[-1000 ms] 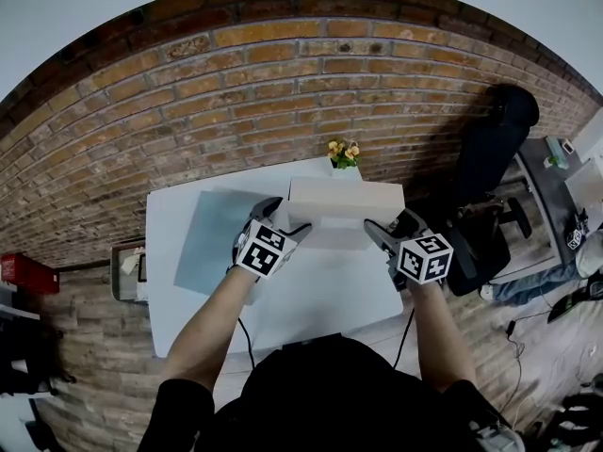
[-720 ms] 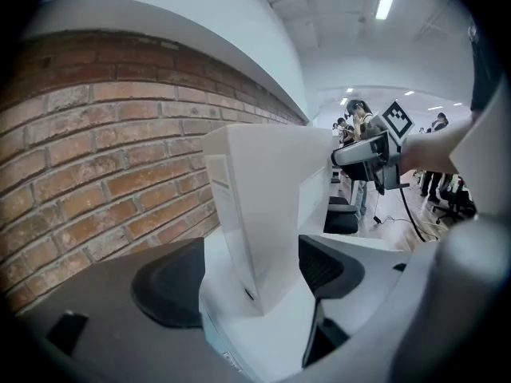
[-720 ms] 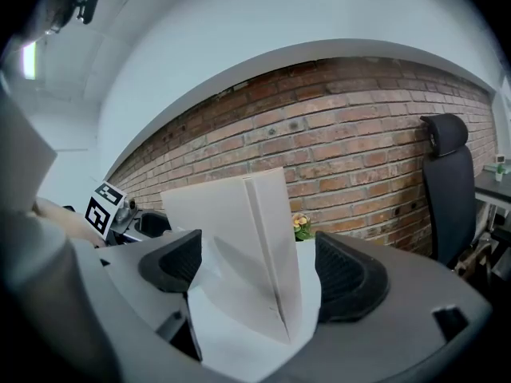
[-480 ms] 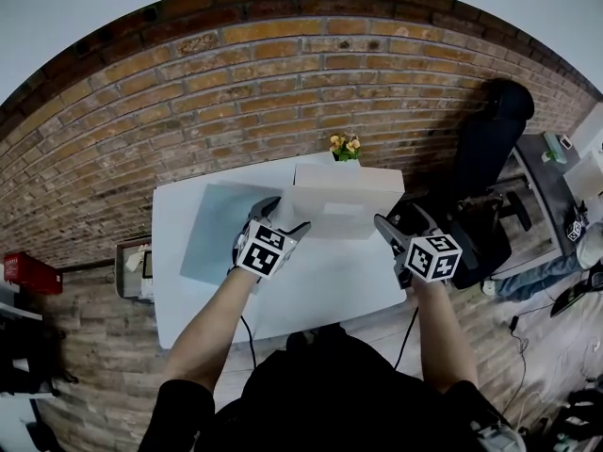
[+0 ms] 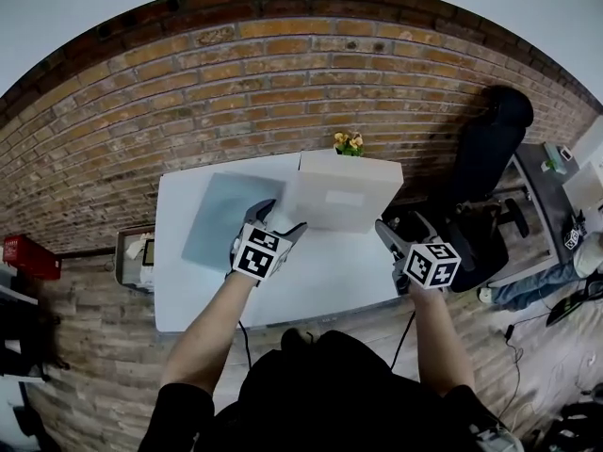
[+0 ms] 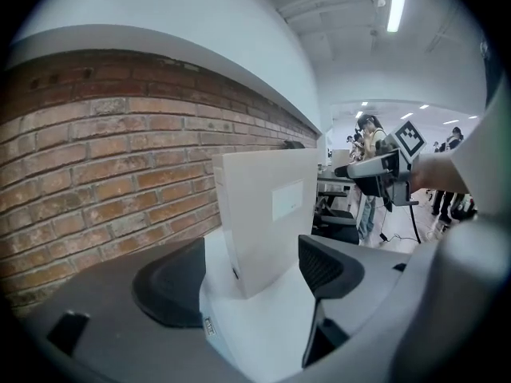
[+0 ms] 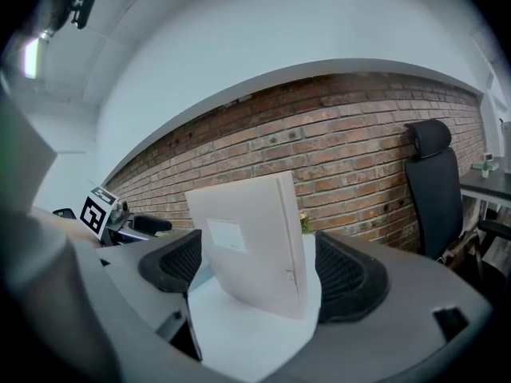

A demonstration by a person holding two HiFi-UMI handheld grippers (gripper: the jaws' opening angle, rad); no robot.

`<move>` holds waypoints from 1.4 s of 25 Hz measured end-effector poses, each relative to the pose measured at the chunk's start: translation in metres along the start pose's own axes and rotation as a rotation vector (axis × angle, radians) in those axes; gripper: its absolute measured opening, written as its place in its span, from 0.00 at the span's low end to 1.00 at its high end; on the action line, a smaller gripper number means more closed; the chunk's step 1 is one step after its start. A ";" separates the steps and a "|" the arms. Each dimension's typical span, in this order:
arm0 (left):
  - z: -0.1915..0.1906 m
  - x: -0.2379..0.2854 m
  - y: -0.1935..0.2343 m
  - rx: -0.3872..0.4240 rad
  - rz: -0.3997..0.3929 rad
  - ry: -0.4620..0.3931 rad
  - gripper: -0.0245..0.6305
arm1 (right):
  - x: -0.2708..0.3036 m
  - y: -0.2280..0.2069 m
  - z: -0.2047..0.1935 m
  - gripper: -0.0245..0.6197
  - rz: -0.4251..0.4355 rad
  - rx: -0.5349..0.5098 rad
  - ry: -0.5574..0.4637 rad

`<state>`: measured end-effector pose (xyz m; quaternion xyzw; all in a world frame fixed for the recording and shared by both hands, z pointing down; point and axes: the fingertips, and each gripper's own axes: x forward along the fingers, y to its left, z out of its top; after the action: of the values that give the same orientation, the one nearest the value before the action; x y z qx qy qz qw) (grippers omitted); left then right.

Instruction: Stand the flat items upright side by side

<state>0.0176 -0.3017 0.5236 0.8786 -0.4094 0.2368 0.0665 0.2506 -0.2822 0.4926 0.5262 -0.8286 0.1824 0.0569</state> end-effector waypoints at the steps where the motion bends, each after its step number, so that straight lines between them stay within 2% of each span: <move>1: -0.002 -0.004 0.001 -0.006 0.013 0.002 0.62 | 0.000 0.001 -0.001 0.72 0.007 0.006 -0.002; 5: -0.005 -0.021 0.004 -0.074 0.071 -0.009 0.62 | -0.001 -0.002 -0.016 0.72 0.026 0.031 0.010; 11: -0.029 -0.057 0.002 -0.190 0.151 -0.005 0.62 | -0.008 0.028 -0.047 0.80 0.164 -0.002 0.060; 16: -0.059 -0.088 0.011 -0.240 0.193 0.017 0.62 | 0.004 0.067 -0.063 0.83 0.239 0.024 0.090; 20: -0.082 -0.100 0.037 -0.277 0.206 0.015 0.62 | 0.028 0.108 -0.081 0.83 0.282 0.061 0.137; 24: -0.097 -0.116 0.076 -0.283 0.181 -0.002 0.62 | 0.061 0.160 -0.094 0.83 0.302 0.045 0.187; 27: -0.117 -0.136 0.110 -0.262 0.141 0.016 0.62 | 0.097 0.202 -0.096 0.83 0.277 0.020 0.201; 30: -0.135 -0.154 0.142 -0.241 0.087 0.029 0.62 | 0.132 0.243 -0.097 0.83 0.243 0.055 0.199; 35: -0.159 -0.170 0.189 -0.270 0.016 0.047 0.63 | 0.159 0.292 -0.112 0.83 0.195 0.091 0.242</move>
<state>-0.2755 -0.2591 0.5693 0.8525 -0.4429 0.2007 0.1920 -0.0910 -0.2657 0.5709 0.4196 -0.8537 0.2865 0.1144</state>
